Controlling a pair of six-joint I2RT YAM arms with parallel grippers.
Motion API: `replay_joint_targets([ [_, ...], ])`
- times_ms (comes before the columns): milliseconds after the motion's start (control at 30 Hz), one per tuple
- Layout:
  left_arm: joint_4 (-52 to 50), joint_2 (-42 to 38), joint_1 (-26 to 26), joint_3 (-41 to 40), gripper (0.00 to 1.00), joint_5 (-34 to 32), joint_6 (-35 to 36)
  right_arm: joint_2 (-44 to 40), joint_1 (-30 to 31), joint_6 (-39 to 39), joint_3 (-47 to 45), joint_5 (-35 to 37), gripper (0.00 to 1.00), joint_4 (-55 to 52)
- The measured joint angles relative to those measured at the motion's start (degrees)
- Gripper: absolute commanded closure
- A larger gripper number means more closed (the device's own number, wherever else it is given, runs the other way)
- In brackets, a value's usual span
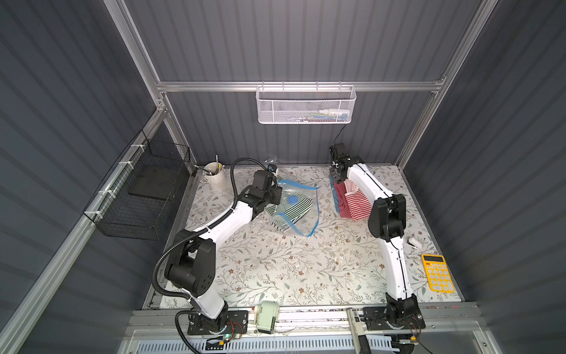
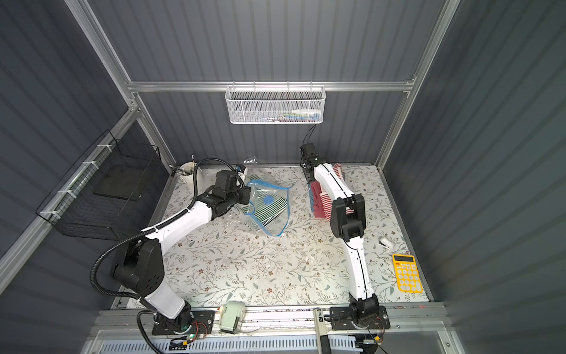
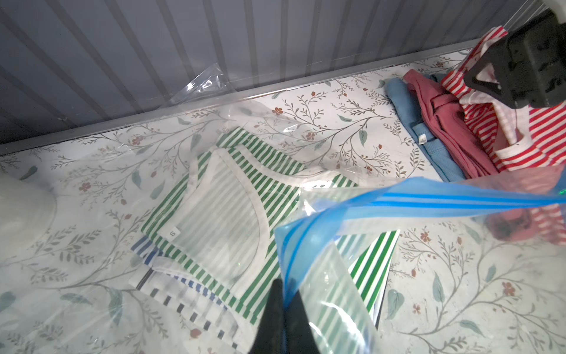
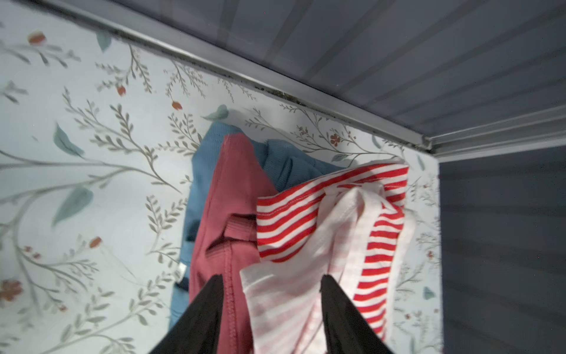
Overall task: Take the tank top out of the vacuum bag
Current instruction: Place the tank top on the tank top, then adjust the tank top at the center of the board.
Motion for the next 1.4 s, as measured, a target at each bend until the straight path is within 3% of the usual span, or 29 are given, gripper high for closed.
replay_joint_targets([
  [200,-0.02,0.02,0.0,0.0,1.0,0.37,0.02,2.16,0.87,-6.99,0.26,4.11,0.49,-1.81],
  [700,-0.02,0.02,0.0,0.0,1.0,0.85,0.0,3.13,0.83,-11.19,-0.13,6.67,0.57,-0.55],
  [900,-0.02,0.04,0.0,0.02,1.0,1.05,0.0,4.61,0.83,-11.02,-0.13,5.79,0.68,-0.87],
  [1100,-0.07,0.44,0.0,0.07,1.0,1.09,0.0,5.01,0.81,-10.93,0.22,5.4,1.0,-1.55],
  [1400,-0.15,0.79,0.0,0.13,1.0,1.27,0.0,5.01,0.59,-9.66,1.27,6.29,1.0,-0.9],
])
